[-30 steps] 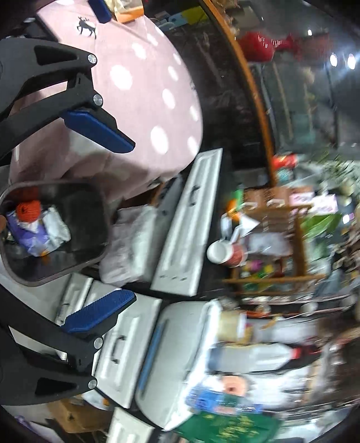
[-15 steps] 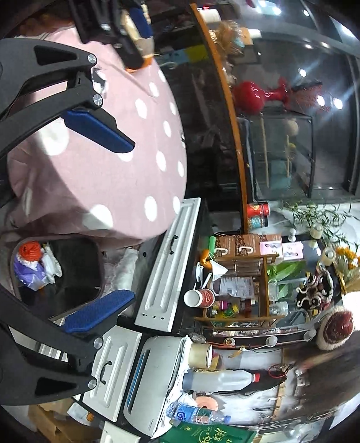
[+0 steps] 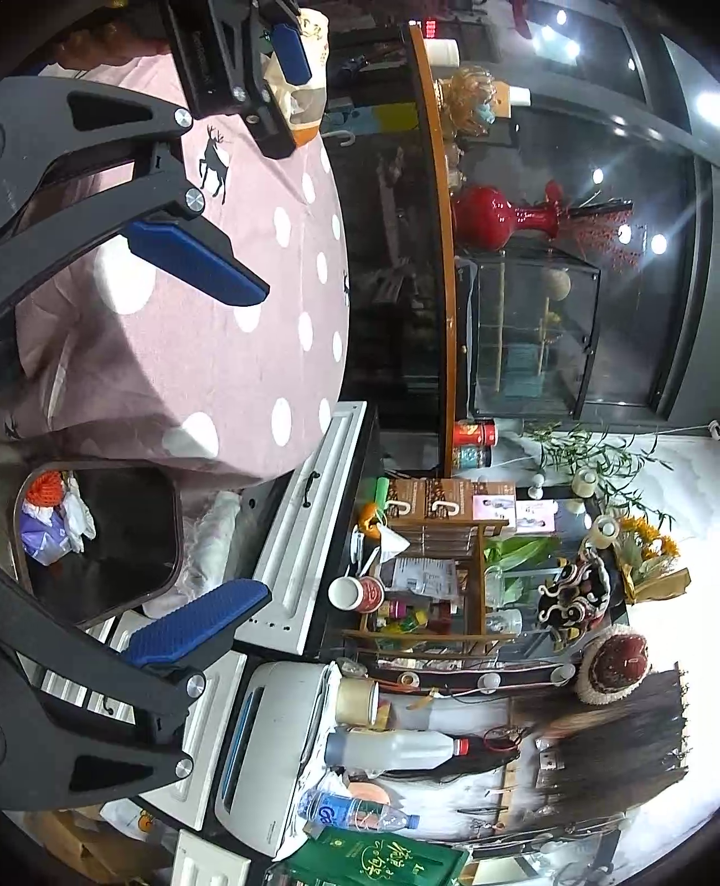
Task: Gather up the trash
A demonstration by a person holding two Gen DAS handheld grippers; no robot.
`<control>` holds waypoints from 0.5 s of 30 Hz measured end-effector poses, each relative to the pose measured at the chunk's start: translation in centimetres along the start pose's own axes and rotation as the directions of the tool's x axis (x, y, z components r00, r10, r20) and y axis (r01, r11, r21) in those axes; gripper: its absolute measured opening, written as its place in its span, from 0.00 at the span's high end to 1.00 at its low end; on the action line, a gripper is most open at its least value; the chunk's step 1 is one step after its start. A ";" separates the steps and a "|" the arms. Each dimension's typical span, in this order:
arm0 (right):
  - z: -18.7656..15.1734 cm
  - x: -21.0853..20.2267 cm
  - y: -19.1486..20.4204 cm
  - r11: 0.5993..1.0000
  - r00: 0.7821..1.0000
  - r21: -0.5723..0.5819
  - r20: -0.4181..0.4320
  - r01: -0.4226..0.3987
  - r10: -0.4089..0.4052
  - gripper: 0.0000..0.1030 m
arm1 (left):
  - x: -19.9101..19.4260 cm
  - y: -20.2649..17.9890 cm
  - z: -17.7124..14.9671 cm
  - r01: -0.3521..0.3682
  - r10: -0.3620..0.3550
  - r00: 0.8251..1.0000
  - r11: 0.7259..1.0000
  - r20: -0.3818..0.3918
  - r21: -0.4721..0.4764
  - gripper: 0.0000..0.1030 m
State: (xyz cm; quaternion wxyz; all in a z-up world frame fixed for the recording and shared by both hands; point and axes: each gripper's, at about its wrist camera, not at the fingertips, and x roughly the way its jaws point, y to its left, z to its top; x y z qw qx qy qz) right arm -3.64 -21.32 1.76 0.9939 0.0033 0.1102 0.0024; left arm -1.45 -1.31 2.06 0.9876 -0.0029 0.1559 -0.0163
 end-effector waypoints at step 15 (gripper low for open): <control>-0.1 0.2 -0.5 1.000 1.000 0.021 -0.005 -0.007 0.007 0.05 | -0.2 0.0 0.0 -0.001 0.001 1.000 1.000 0.014 0.008 0.05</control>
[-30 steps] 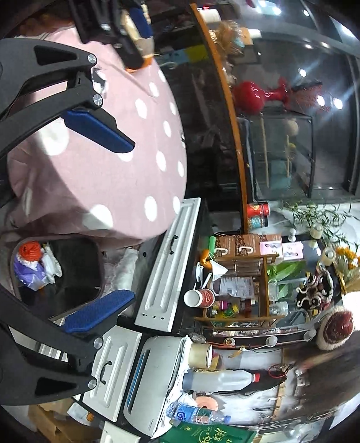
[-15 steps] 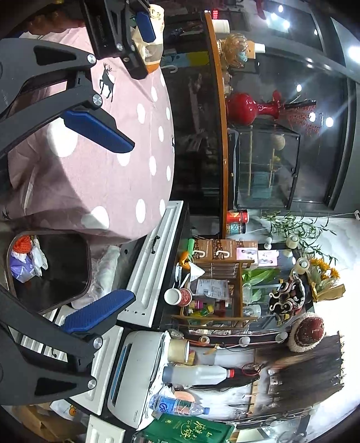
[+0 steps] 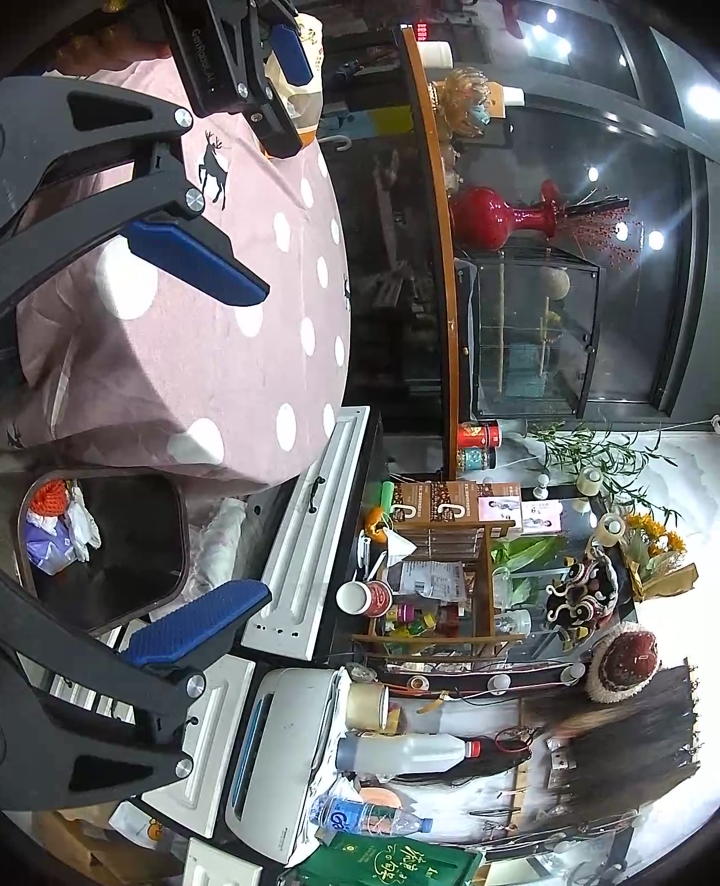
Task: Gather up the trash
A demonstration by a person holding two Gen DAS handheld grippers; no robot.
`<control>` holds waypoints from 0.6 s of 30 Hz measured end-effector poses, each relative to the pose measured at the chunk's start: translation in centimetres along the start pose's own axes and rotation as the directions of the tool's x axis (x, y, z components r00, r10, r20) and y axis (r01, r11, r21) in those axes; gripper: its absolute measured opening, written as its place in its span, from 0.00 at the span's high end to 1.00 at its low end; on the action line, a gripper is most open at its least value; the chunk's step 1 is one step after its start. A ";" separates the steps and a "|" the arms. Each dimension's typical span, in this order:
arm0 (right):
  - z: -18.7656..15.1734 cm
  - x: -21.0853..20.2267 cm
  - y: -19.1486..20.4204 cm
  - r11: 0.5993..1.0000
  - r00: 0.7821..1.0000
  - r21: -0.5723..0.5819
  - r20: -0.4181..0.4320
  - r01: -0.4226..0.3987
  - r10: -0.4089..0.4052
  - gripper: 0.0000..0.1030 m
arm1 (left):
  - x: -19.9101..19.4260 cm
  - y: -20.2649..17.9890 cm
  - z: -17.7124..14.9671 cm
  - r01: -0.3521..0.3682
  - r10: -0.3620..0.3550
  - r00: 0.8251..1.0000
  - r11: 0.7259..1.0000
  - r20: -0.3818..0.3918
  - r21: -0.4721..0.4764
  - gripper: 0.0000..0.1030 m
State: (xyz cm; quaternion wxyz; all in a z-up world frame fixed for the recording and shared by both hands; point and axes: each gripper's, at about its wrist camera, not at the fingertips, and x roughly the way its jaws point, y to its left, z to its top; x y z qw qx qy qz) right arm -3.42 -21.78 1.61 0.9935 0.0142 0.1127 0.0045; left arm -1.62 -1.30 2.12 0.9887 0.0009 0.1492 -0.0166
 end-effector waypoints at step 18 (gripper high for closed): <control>-0.2 0.3 -0.3 1.000 1.000 0.005 -0.013 0.001 -0.001 0.05 | 0.4 -0.6 -0.2 0.018 -0.017 1.000 1.000 -0.024 0.007 0.05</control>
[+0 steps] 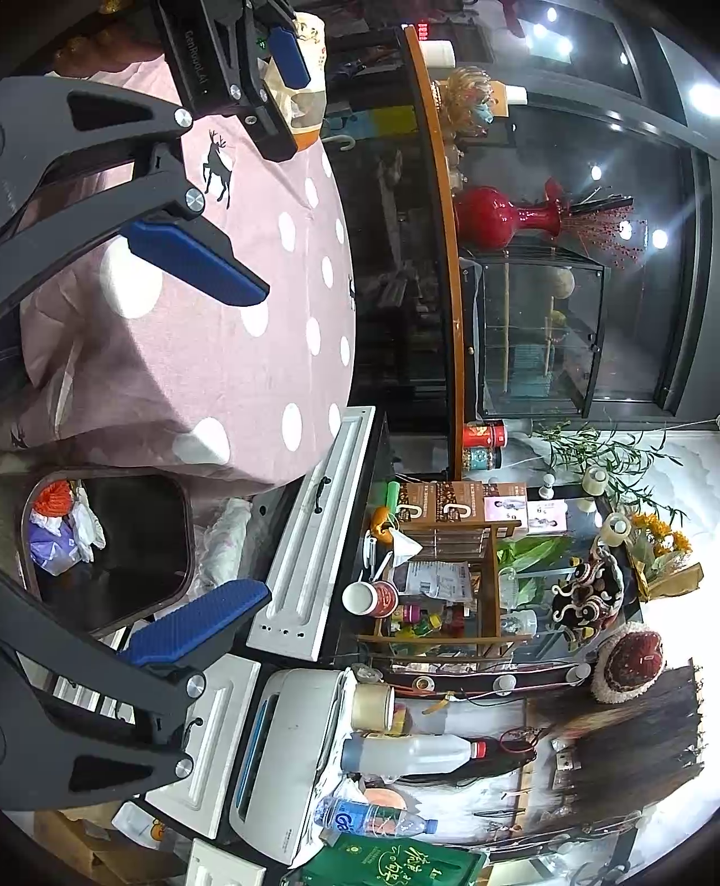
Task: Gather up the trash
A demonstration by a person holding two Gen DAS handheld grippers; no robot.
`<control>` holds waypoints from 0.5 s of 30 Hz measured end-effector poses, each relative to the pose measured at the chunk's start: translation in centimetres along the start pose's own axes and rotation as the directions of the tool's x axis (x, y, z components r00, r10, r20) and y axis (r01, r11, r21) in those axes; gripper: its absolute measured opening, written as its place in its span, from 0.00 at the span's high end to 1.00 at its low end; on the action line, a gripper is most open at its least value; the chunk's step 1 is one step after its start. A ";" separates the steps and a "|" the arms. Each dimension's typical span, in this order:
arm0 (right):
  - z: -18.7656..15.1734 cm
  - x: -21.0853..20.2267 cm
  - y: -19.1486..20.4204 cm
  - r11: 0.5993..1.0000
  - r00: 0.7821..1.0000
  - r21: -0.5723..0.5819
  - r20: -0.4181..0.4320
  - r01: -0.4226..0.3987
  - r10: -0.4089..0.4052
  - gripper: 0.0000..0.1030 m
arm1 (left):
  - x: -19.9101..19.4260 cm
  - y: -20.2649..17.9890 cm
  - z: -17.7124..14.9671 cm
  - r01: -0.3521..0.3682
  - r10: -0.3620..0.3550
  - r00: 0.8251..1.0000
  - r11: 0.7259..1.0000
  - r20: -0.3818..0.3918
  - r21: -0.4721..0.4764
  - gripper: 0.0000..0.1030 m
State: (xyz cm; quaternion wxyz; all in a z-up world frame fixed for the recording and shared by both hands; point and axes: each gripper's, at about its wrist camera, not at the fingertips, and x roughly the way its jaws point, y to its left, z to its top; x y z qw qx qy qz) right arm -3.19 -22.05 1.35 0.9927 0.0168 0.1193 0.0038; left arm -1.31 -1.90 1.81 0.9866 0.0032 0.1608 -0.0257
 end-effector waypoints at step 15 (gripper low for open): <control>-0.1 0.1 -0.1 1.000 1.000 0.002 -0.004 0.000 0.000 0.05 | 0.2 0.0 -0.3 0.006 -0.006 1.000 1.000 -0.005 0.003 0.05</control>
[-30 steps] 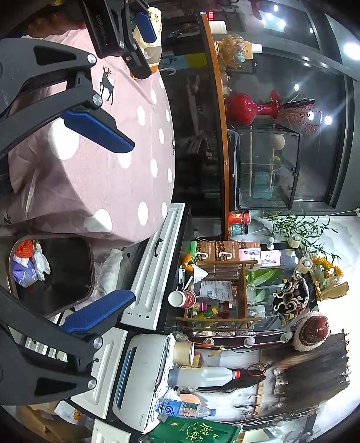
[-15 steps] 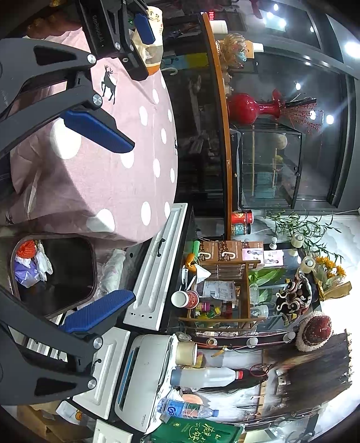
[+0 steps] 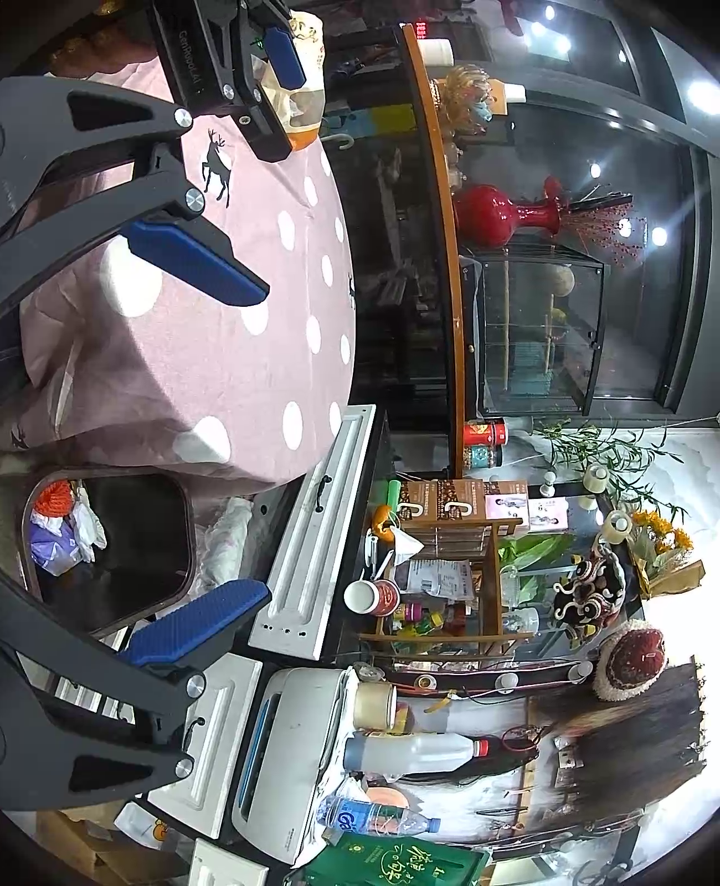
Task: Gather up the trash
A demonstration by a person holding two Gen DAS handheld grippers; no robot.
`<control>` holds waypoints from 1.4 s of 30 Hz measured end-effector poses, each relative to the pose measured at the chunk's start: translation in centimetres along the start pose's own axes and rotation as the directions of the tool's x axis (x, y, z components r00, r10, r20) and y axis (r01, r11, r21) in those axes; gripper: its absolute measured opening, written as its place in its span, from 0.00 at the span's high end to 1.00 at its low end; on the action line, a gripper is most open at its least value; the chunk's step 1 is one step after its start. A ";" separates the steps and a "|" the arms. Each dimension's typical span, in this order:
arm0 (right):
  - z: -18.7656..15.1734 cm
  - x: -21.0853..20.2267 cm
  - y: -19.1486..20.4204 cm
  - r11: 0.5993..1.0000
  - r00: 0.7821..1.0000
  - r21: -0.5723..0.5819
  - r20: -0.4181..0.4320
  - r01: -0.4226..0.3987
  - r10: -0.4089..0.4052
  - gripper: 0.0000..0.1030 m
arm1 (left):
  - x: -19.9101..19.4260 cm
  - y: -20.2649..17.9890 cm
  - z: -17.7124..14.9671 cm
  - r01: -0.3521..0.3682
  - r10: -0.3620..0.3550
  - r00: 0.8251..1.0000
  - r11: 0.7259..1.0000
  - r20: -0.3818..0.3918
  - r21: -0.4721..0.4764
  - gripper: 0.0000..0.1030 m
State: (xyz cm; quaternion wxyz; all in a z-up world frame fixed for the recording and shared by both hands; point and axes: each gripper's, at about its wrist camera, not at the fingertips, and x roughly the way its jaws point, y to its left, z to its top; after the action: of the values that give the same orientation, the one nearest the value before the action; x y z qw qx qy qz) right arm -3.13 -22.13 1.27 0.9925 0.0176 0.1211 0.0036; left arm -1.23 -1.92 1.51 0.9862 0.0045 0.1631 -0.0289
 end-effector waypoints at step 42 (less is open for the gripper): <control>-0.4 0.2 -0.1 1.000 1.000 0.007 -0.013 0.006 -0.006 0.05 | 0.6 0.0 -0.6 0.019 -0.019 1.000 1.000 -0.016 0.023 0.05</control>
State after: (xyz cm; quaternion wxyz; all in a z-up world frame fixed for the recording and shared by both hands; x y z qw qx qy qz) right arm -3.06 -22.25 0.86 0.9916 0.0209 0.1275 0.0001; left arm -0.91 -1.97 0.75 0.9844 0.0145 0.1708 -0.0401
